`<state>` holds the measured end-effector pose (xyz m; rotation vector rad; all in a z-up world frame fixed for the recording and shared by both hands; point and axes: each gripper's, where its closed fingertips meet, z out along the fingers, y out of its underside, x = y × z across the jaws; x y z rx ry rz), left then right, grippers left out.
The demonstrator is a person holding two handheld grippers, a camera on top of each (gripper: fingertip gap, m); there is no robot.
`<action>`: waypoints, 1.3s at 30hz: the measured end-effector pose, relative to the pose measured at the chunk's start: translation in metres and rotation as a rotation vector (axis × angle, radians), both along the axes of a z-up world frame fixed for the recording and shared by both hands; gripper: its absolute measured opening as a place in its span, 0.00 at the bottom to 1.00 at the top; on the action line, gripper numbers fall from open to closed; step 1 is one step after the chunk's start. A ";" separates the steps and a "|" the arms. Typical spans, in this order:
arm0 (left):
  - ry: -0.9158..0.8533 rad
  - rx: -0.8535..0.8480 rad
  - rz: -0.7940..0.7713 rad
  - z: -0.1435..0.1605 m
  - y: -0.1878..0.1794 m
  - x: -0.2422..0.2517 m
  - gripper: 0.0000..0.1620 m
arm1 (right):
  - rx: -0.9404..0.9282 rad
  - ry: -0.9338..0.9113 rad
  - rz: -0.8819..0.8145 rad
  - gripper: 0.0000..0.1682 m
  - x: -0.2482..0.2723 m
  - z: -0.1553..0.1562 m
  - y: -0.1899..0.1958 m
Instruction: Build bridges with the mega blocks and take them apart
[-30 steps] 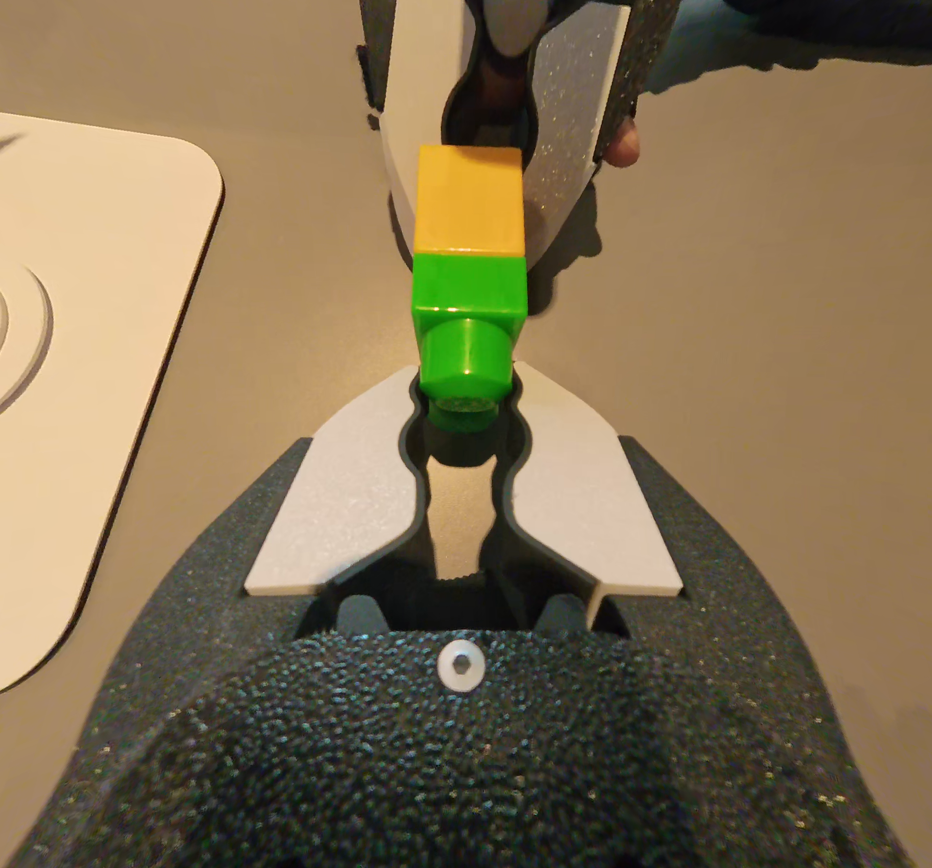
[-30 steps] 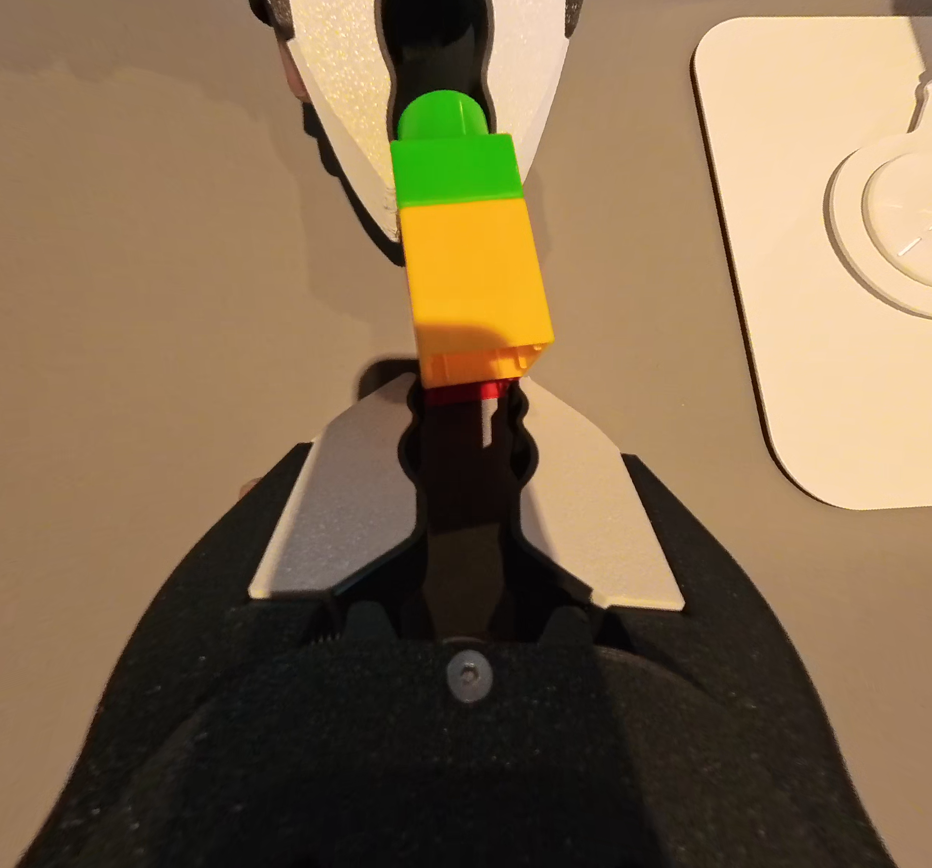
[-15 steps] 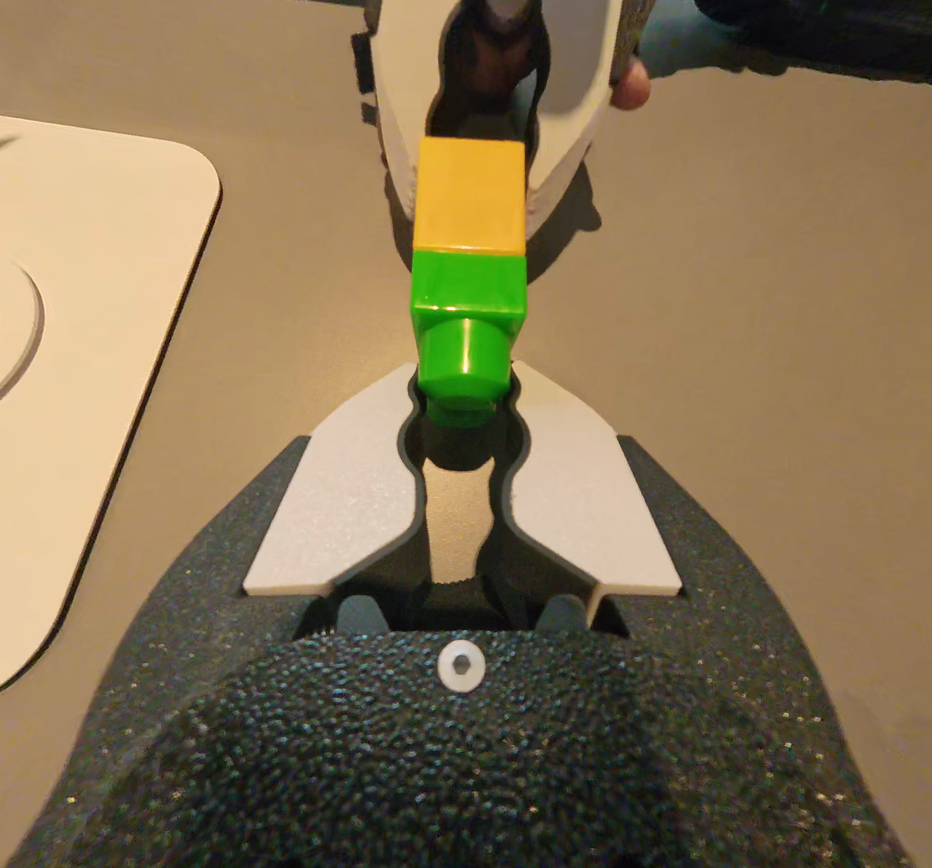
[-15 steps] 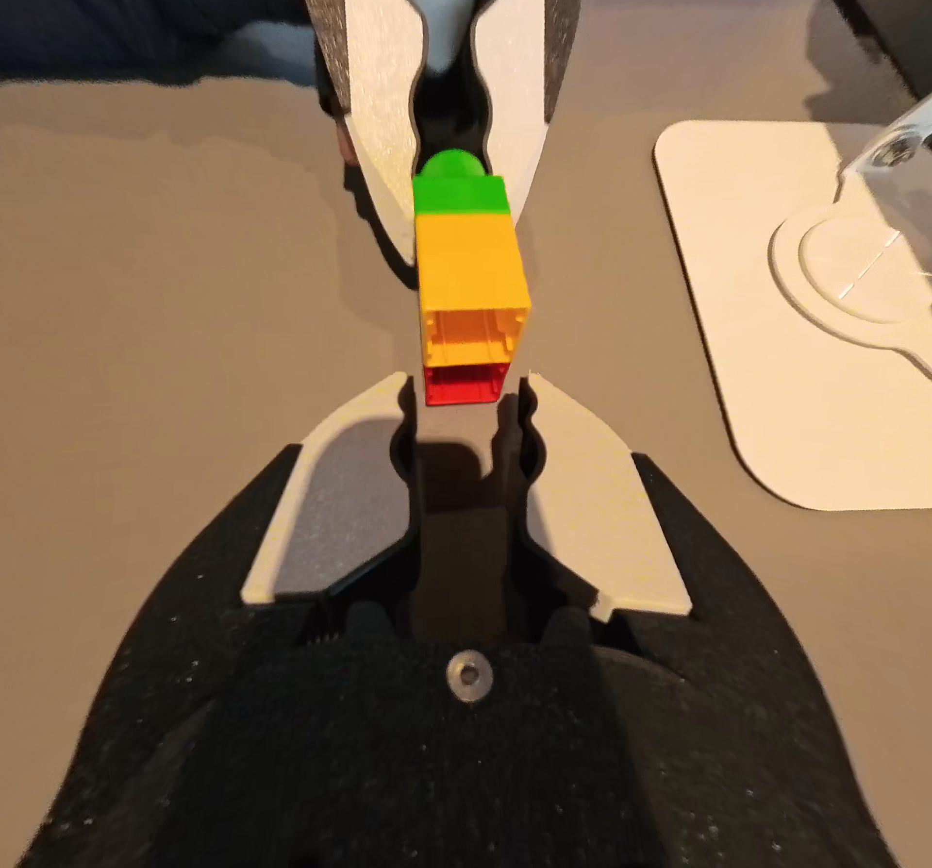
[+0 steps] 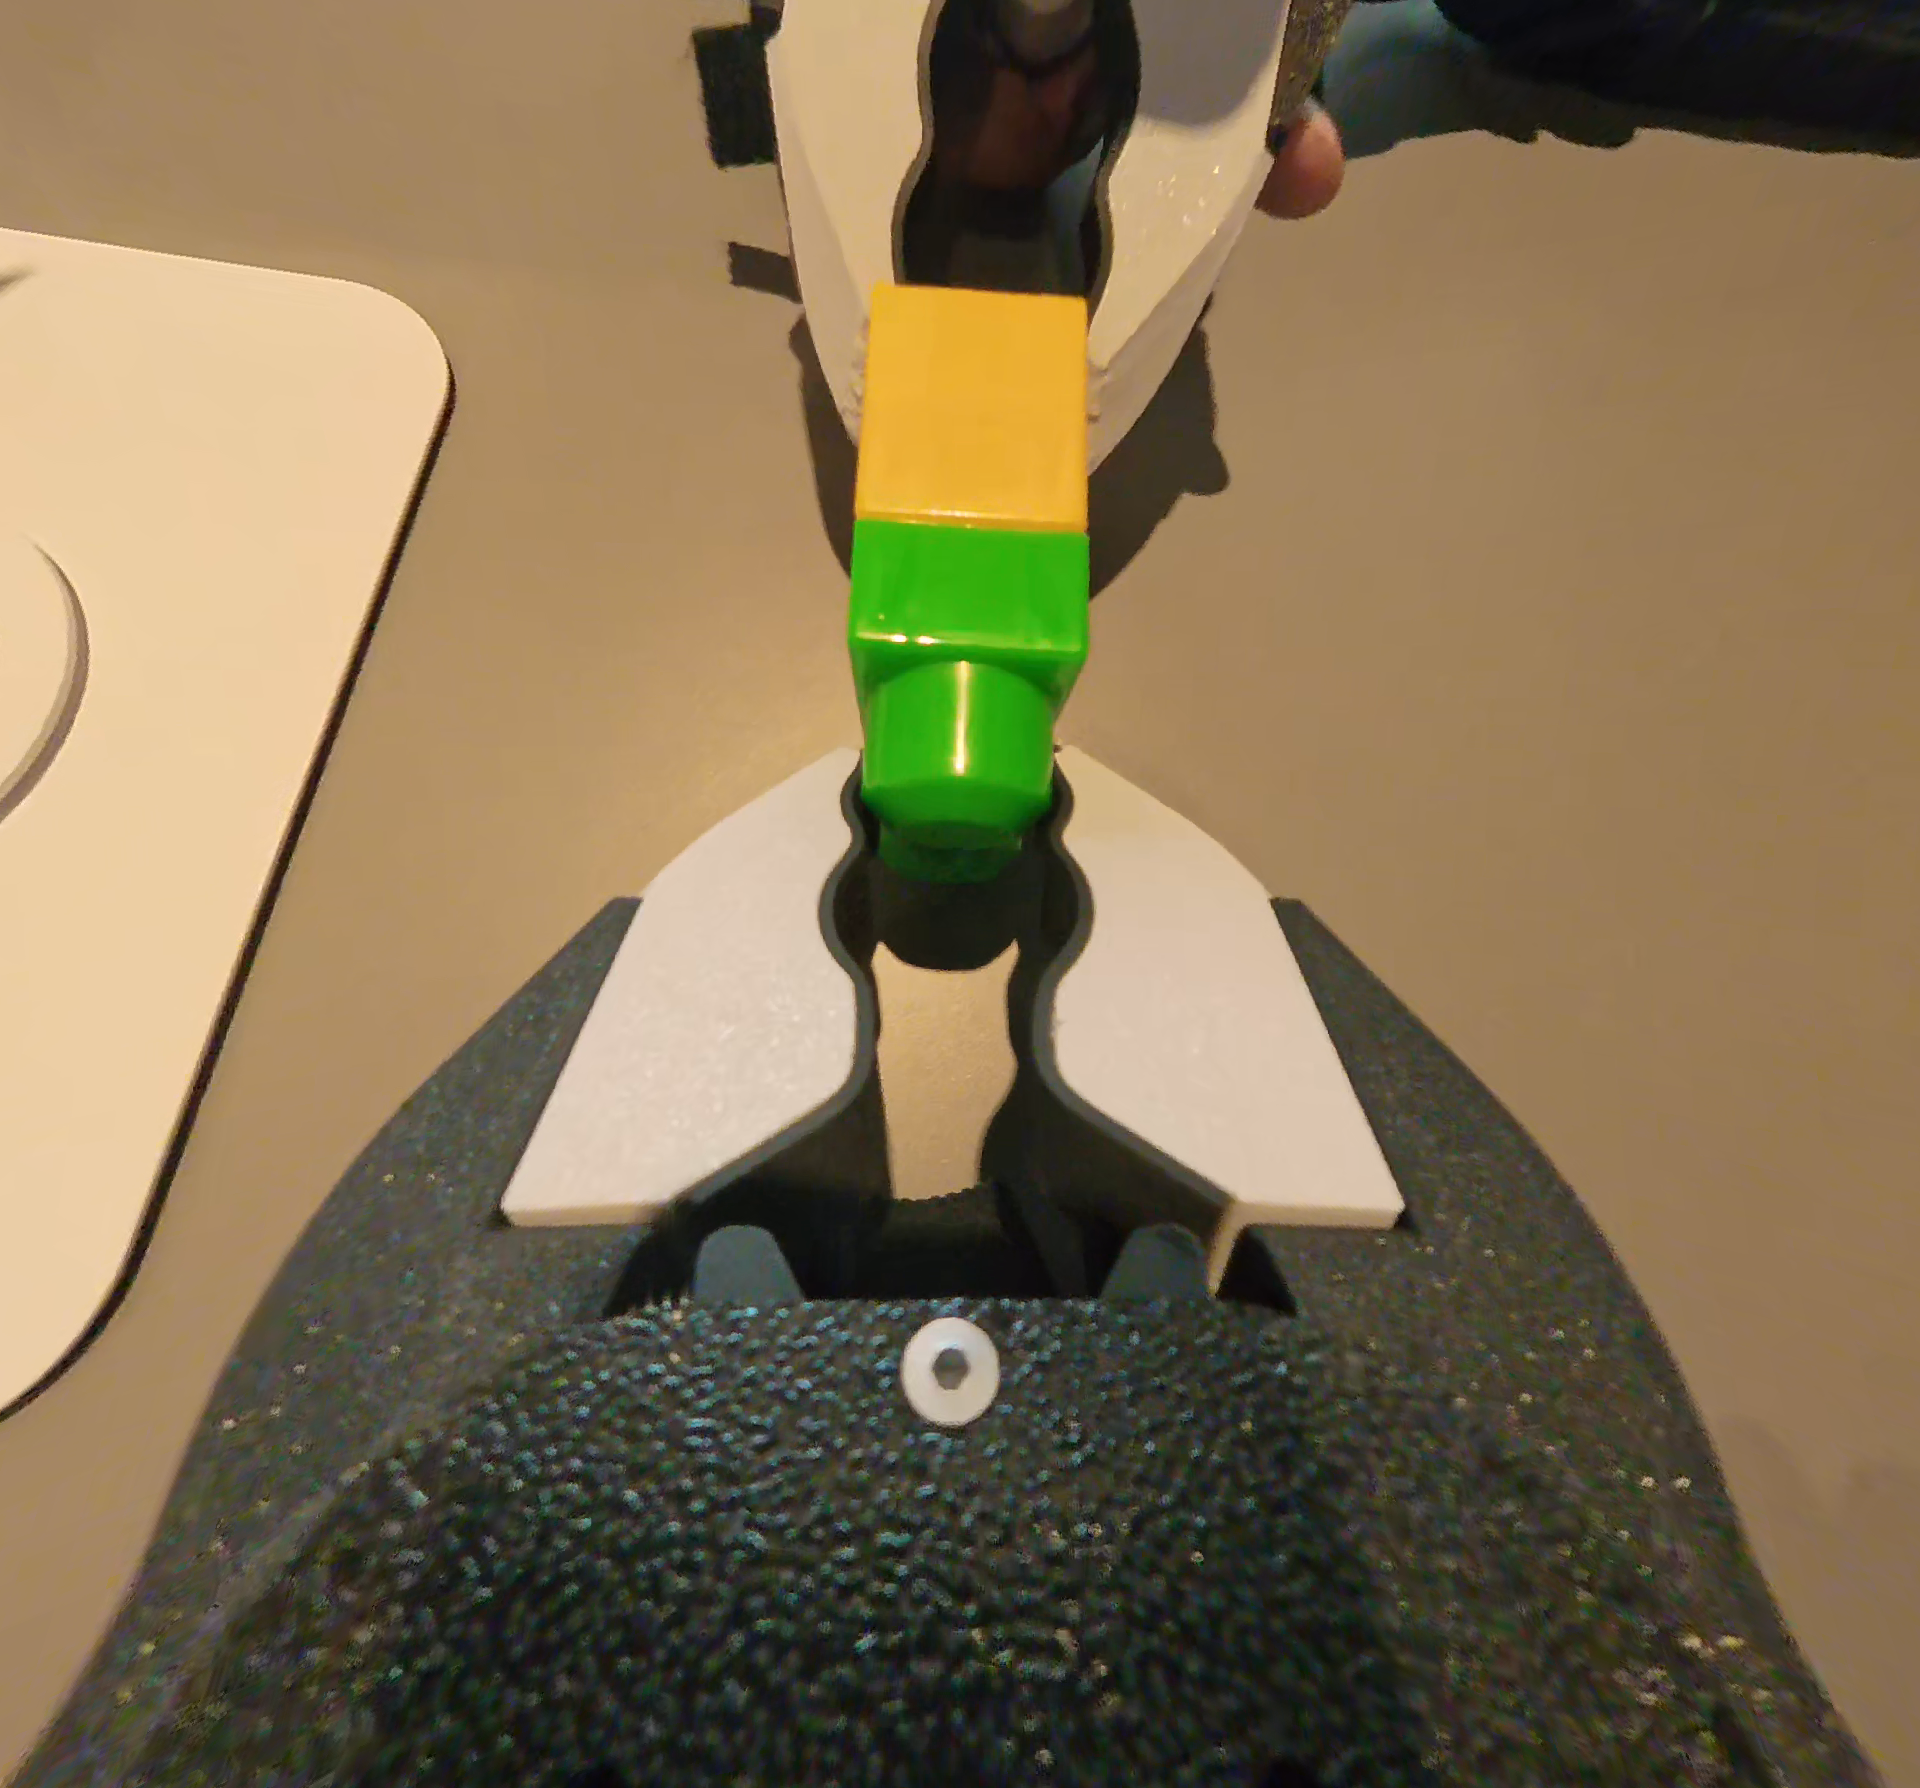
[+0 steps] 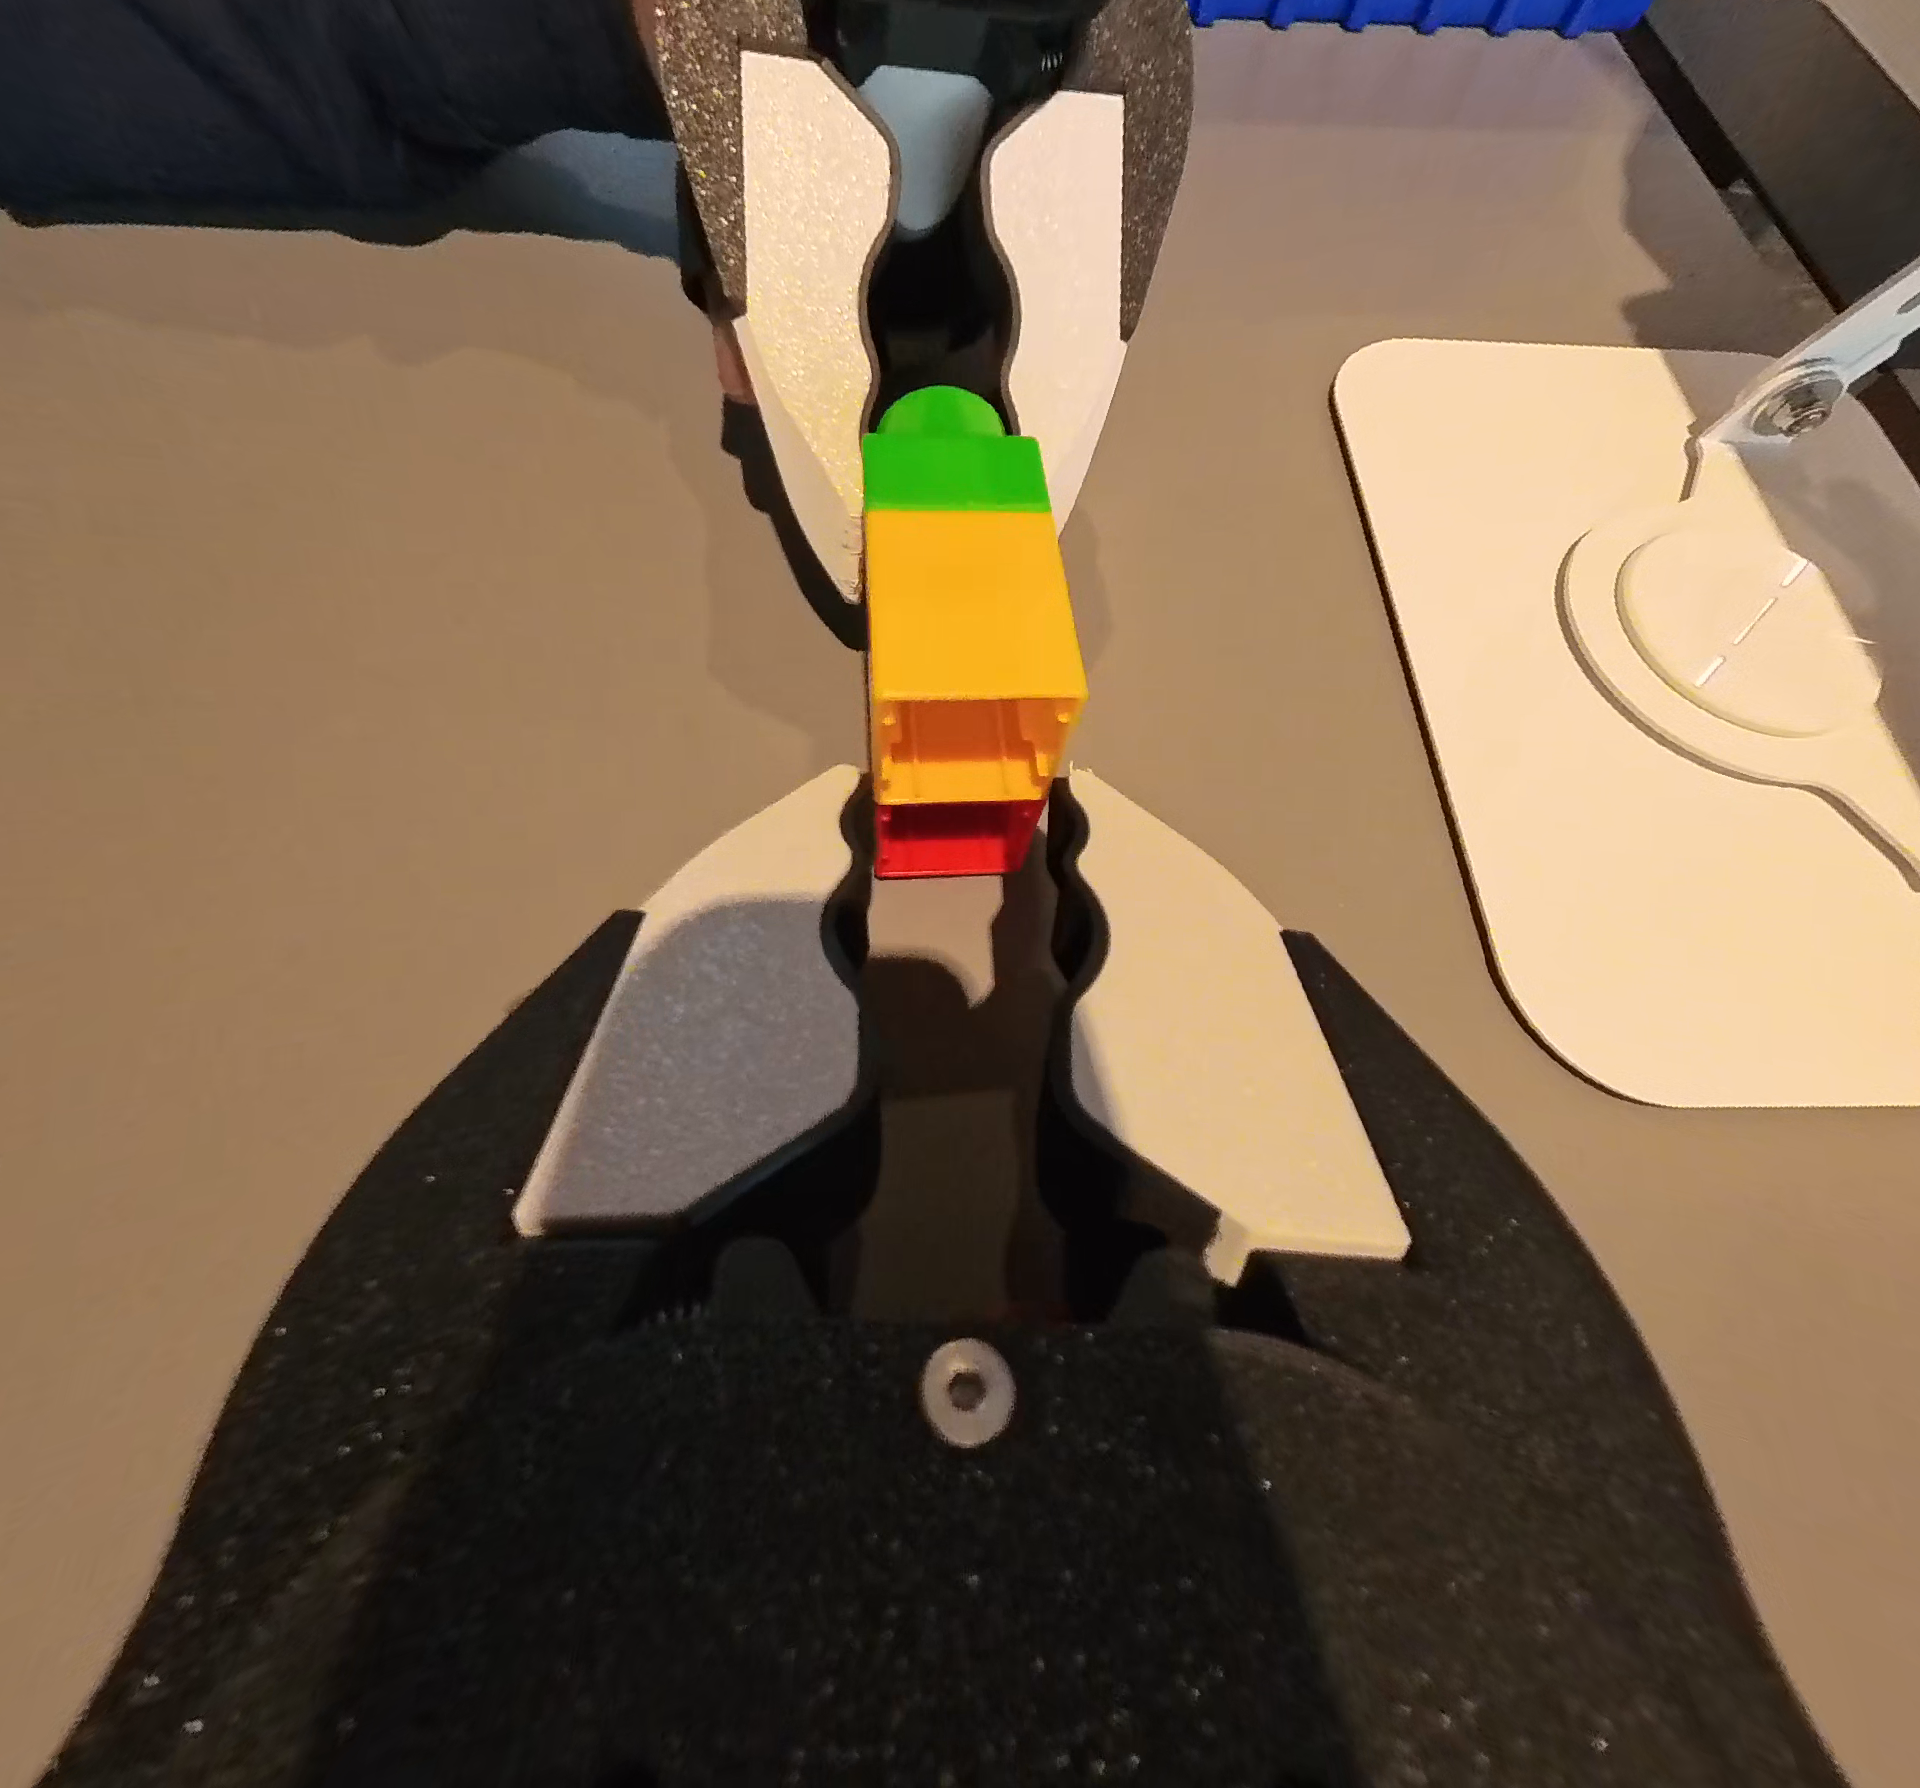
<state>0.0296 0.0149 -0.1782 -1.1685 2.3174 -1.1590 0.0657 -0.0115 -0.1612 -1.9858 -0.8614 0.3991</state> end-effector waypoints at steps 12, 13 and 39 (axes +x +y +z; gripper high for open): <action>0.022 0.003 0.016 -0.001 0.002 0.000 0.17 | 0.007 0.043 -0.033 0.19 -0.001 0.005 0.007; 0.021 0.004 0.015 -0.001 0.002 0.000 0.17 | 0.005 0.044 -0.033 0.19 -0.001 0.005 0.007; -0.024 -0.009 0.035 0.001 0.001 0.006 0.19 | -0.011 -0.067 -0.060 0.22 -0.001 -0.007 0.009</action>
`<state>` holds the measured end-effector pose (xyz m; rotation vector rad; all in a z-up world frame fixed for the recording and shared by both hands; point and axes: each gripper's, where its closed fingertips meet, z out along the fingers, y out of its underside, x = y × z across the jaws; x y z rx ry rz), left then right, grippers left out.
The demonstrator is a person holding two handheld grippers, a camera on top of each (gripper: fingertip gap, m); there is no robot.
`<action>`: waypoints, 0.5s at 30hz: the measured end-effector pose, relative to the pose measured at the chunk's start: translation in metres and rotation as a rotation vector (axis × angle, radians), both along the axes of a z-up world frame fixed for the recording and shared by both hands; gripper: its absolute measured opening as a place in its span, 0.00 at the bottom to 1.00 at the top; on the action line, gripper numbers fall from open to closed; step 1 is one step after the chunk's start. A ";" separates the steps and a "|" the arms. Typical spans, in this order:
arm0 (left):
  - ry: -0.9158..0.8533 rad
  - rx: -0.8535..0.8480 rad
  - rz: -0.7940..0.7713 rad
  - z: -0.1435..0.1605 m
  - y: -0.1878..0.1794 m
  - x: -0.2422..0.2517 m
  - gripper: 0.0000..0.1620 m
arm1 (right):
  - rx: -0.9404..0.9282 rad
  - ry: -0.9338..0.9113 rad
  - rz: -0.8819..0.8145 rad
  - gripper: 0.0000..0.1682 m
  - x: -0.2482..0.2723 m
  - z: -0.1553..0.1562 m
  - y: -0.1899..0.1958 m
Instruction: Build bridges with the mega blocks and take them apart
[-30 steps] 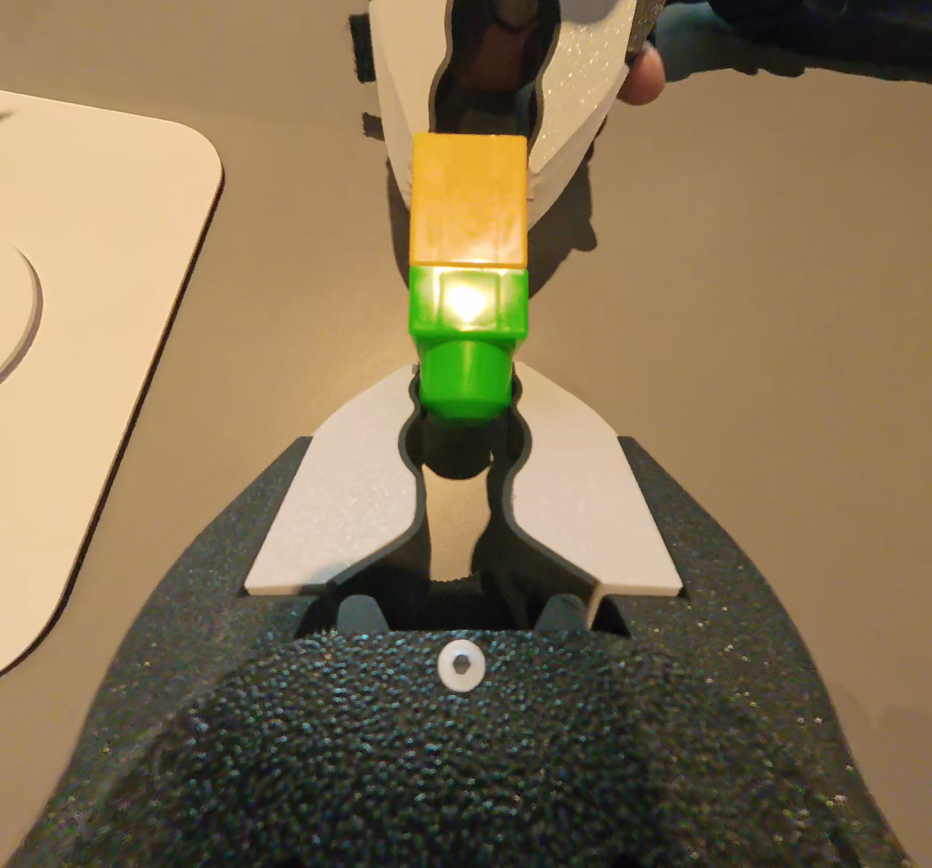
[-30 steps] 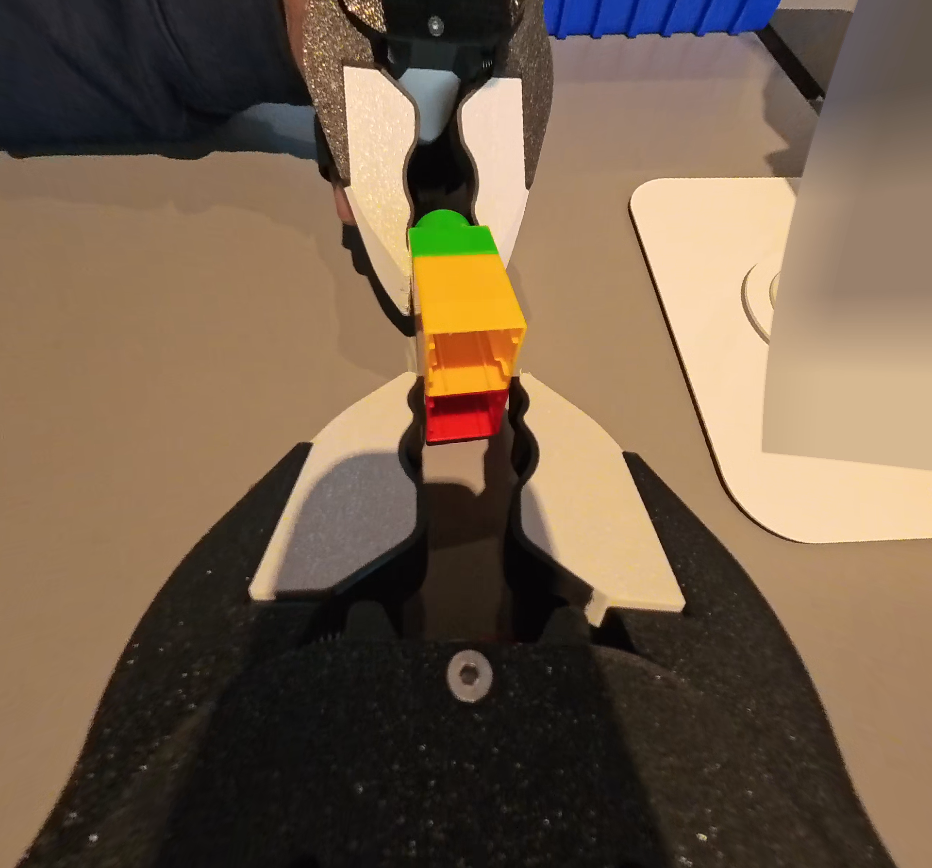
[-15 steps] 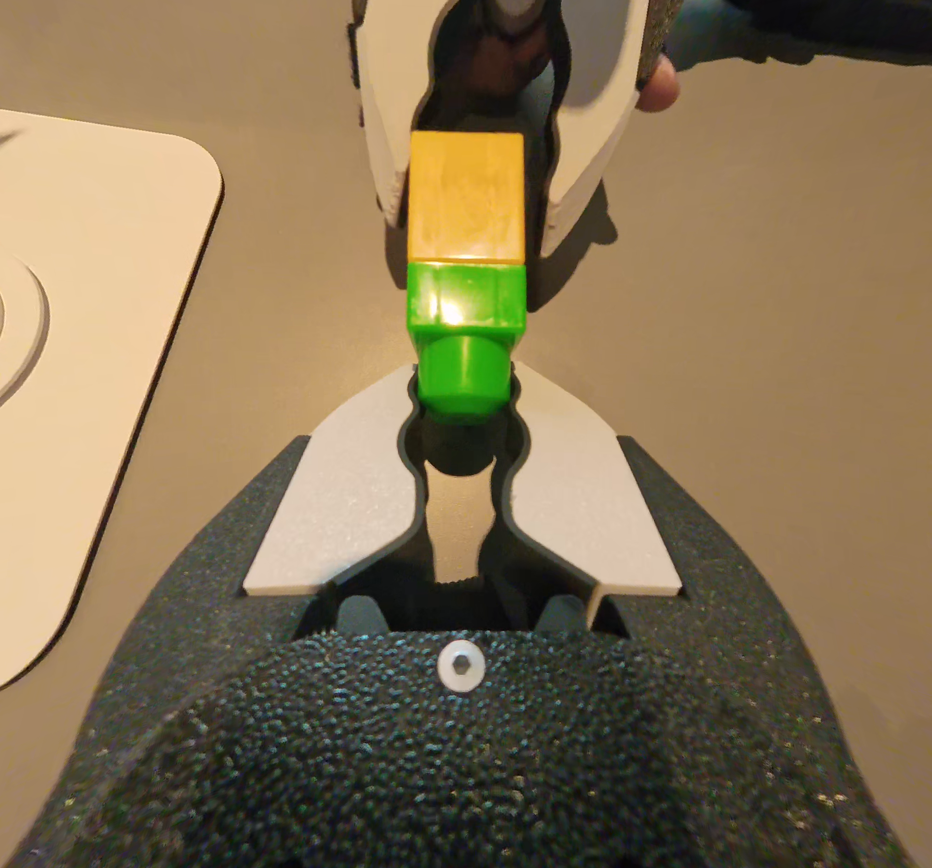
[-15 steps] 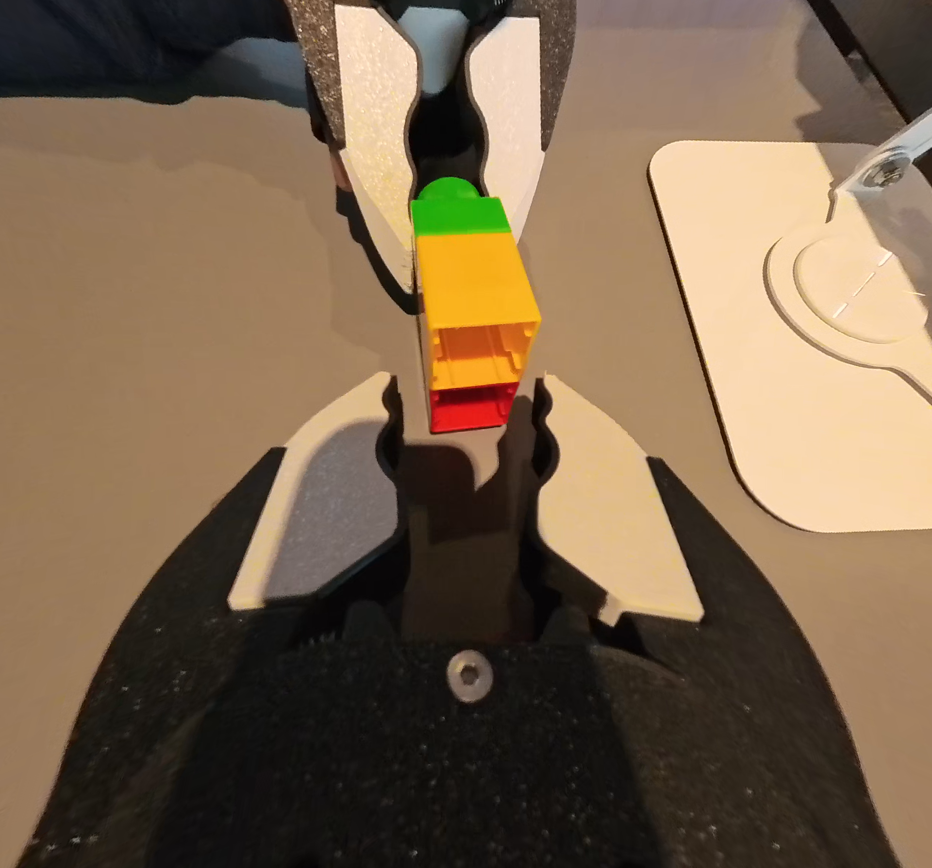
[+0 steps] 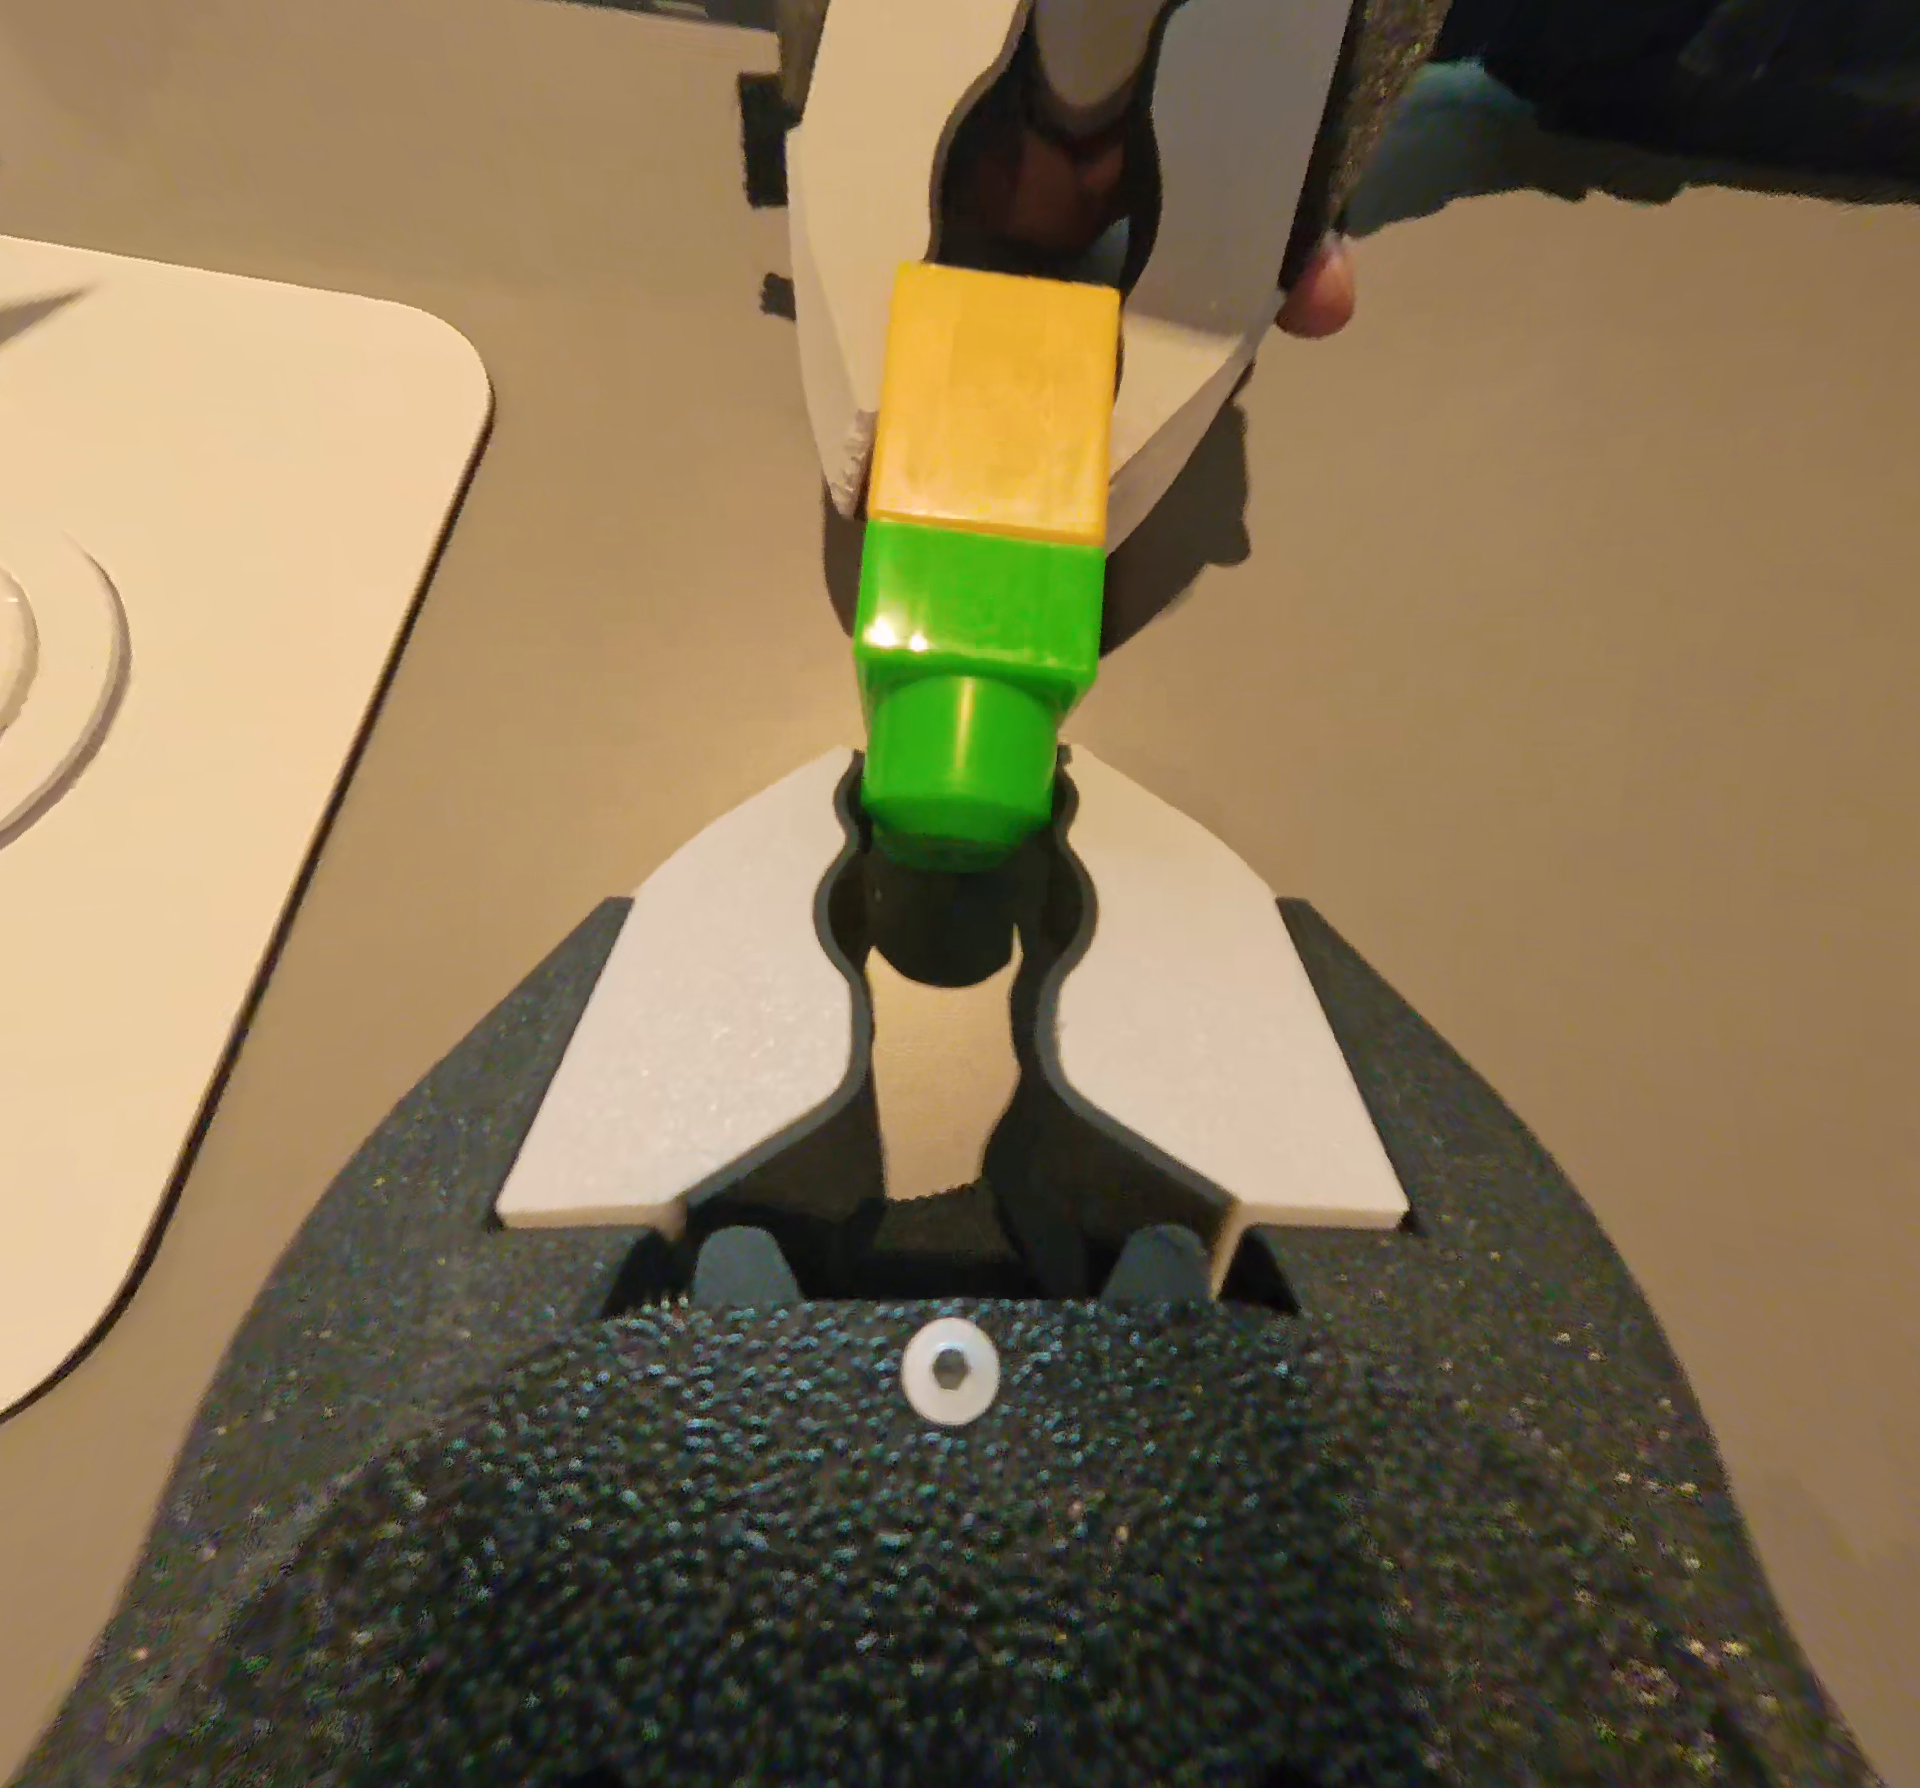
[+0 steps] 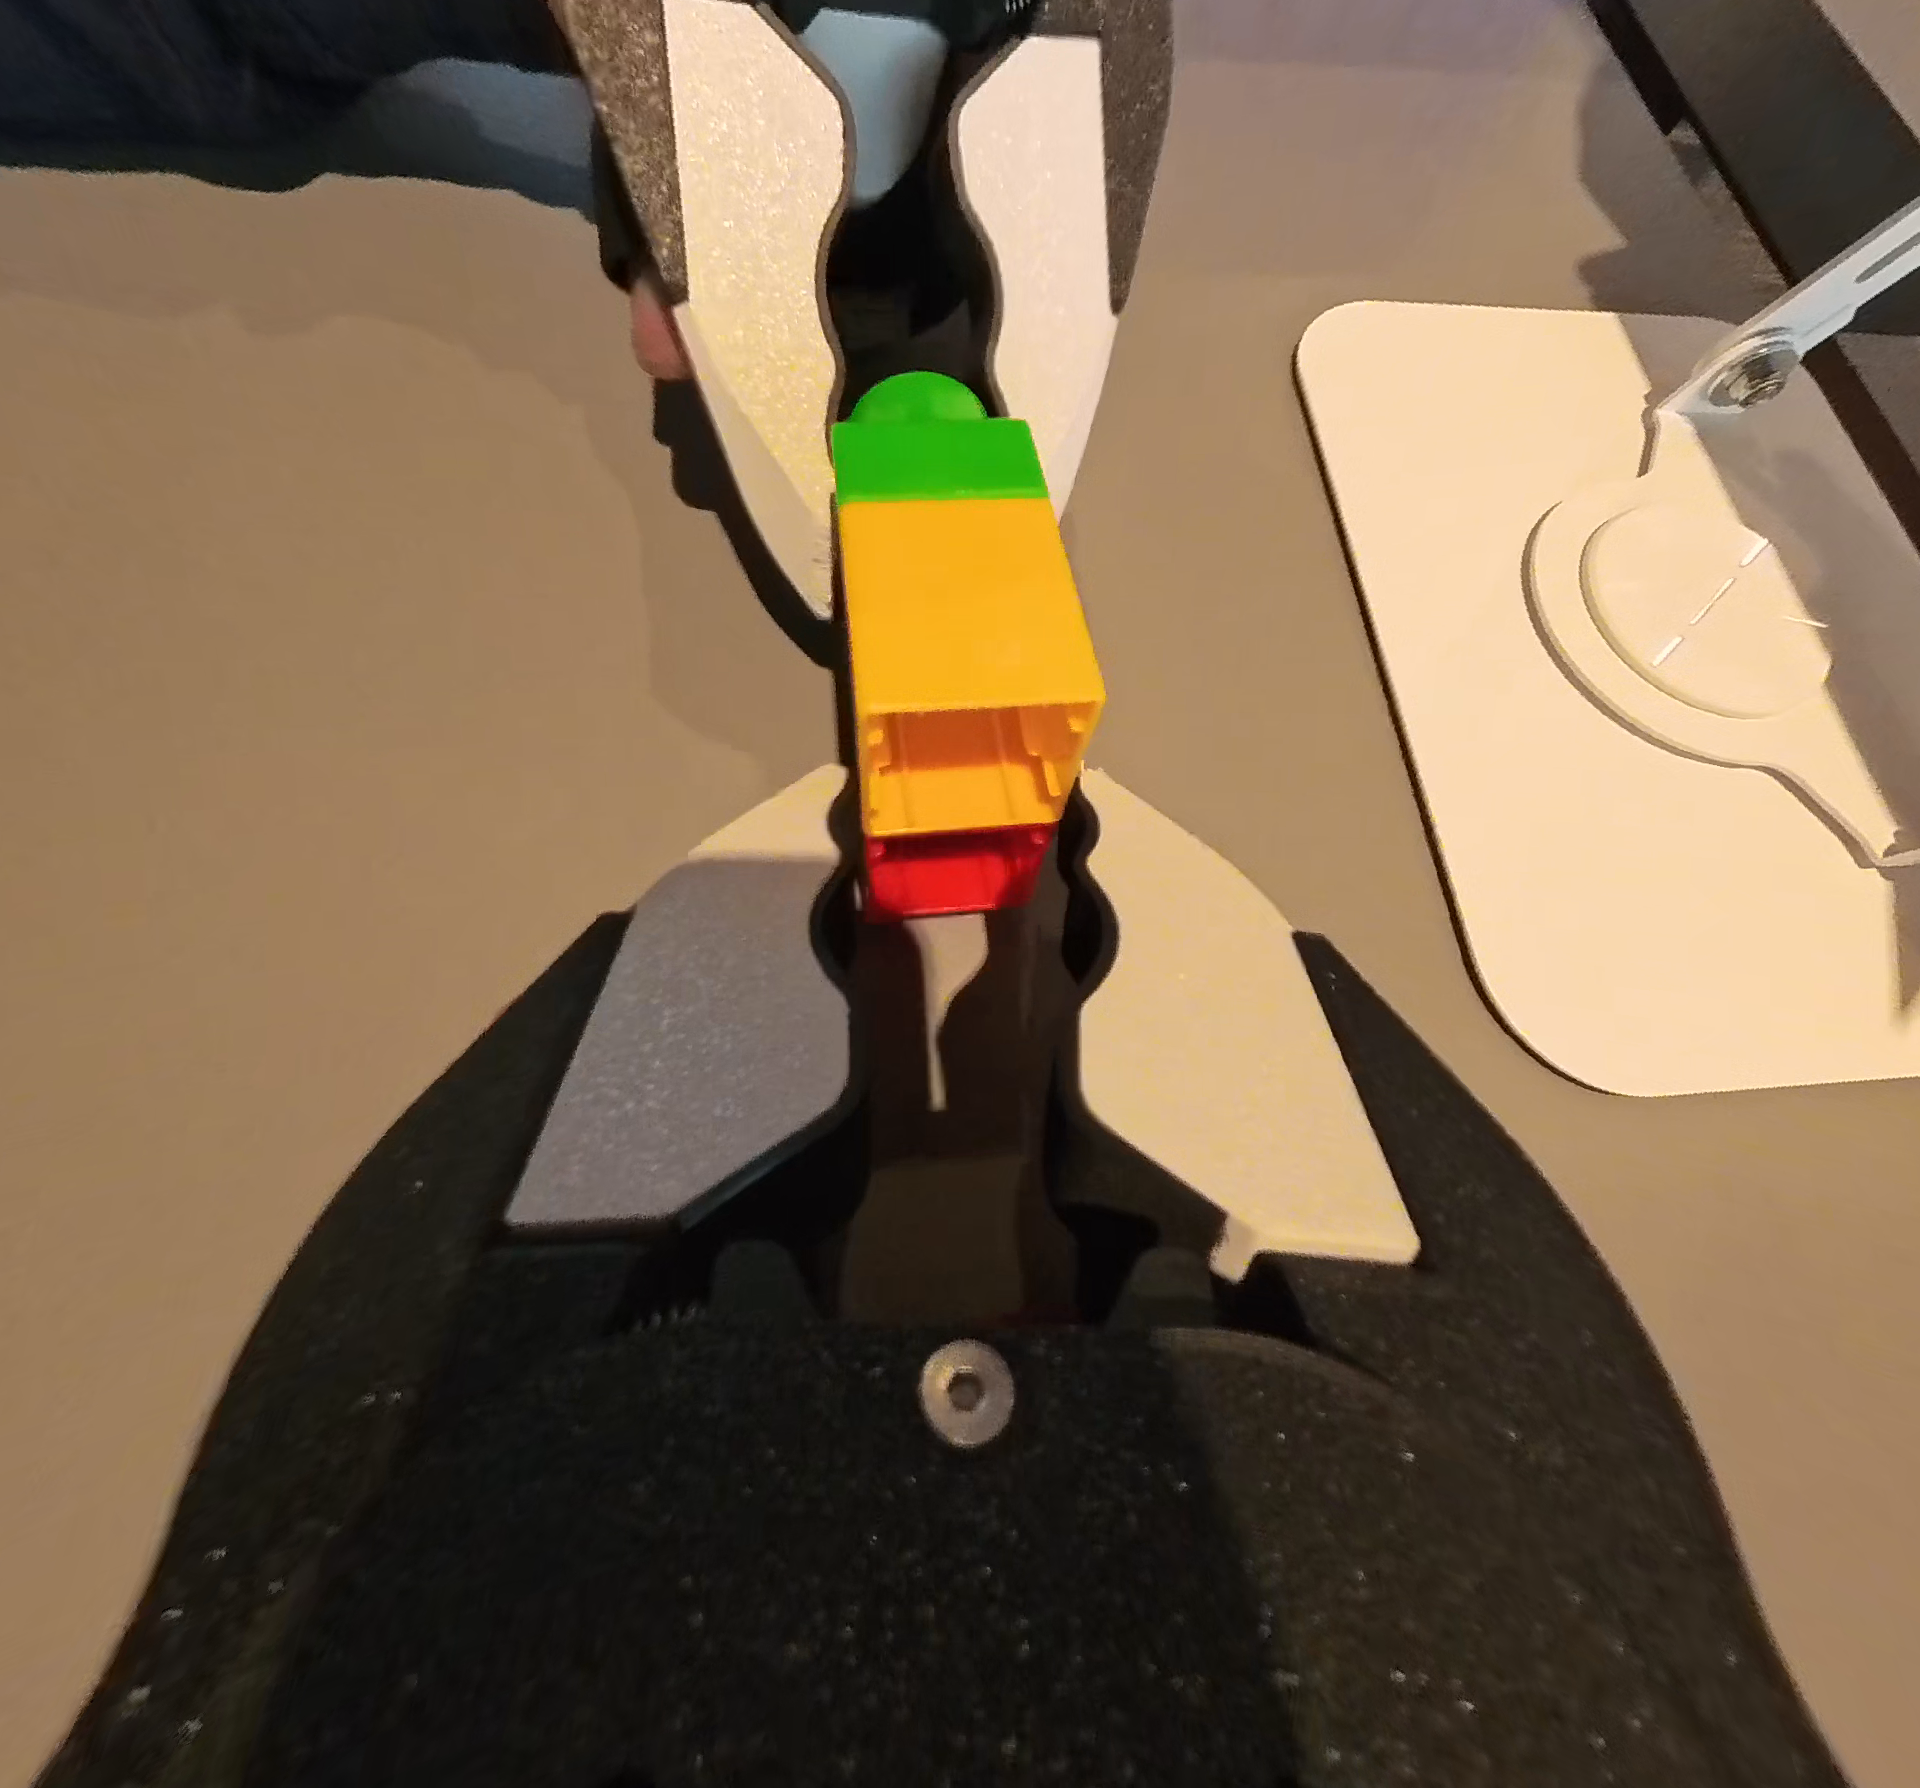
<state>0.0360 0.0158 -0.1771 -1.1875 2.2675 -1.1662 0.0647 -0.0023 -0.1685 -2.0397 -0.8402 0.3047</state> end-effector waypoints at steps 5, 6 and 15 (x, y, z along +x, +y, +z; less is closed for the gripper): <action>-0.103 -0.111 0.061 0.024 0.016 0.002 0.23 | 0.055 0.008 -0.052 0.21 0.006 0.014 0.005; -0.136 -0.138 0.080 0.031 0.021 0.002 0.23 | 0.072 0.004 -0.072 0.21 0.009 0.019 0.006; -0.307 -0.326 0.266 0.061 0.062 0.013 0.20 | 0.319 -0.127 -0.403 0.22 0.075 0.149 -0.035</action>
